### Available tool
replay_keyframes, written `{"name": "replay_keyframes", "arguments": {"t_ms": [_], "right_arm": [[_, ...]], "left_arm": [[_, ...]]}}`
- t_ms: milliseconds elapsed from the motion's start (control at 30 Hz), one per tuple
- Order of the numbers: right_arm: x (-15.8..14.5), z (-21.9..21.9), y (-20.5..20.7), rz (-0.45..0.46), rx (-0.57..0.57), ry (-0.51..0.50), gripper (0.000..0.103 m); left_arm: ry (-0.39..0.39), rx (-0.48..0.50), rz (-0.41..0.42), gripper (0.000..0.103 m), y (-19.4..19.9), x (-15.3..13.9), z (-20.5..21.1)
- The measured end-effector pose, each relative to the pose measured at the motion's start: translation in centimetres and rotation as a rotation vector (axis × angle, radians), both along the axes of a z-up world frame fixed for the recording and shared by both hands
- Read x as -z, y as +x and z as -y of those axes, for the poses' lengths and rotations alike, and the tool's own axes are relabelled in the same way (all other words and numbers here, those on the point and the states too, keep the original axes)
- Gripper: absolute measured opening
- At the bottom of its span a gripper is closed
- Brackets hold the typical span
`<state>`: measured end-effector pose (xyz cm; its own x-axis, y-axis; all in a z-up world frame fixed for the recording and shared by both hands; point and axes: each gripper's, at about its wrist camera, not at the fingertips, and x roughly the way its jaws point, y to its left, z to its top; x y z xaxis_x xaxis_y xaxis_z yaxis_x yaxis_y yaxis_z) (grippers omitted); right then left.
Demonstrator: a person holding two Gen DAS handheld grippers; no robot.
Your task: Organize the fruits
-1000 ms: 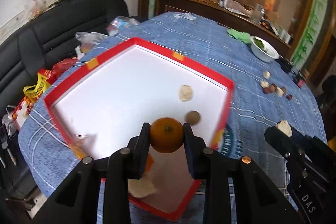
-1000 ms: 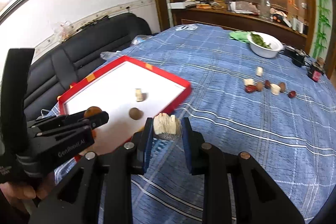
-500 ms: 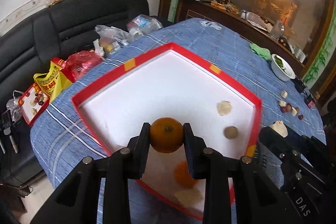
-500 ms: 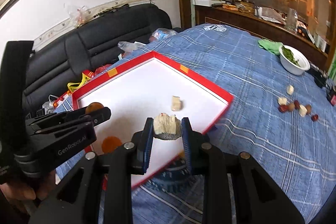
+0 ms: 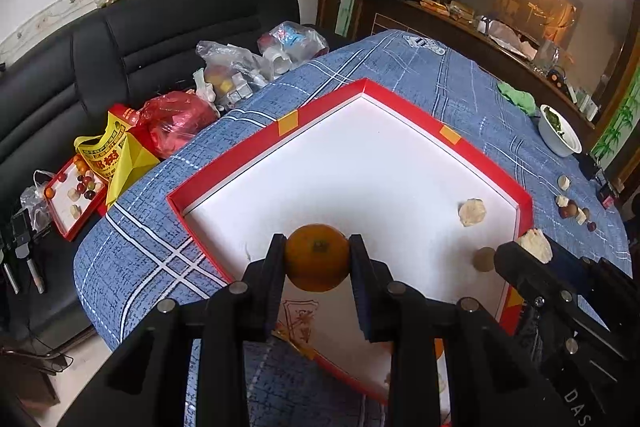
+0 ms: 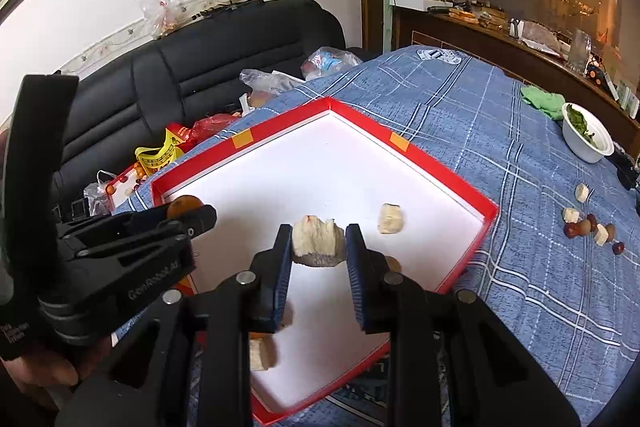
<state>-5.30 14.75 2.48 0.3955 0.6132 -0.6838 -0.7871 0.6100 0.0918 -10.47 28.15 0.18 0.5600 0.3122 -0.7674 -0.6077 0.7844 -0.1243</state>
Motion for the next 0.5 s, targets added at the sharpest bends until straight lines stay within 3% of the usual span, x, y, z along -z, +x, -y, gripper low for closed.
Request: {"name": "replay_keyframes", "arguments": {"t_ms": [500], "right_arm": [[1.4, 1.1, 0.9, -0.041, -0.011, 0.036, 0.029]], "left_arm": [[0.014, -0.014, -0.043, 0.029, 1.3, 0.4, -0.4]]}}
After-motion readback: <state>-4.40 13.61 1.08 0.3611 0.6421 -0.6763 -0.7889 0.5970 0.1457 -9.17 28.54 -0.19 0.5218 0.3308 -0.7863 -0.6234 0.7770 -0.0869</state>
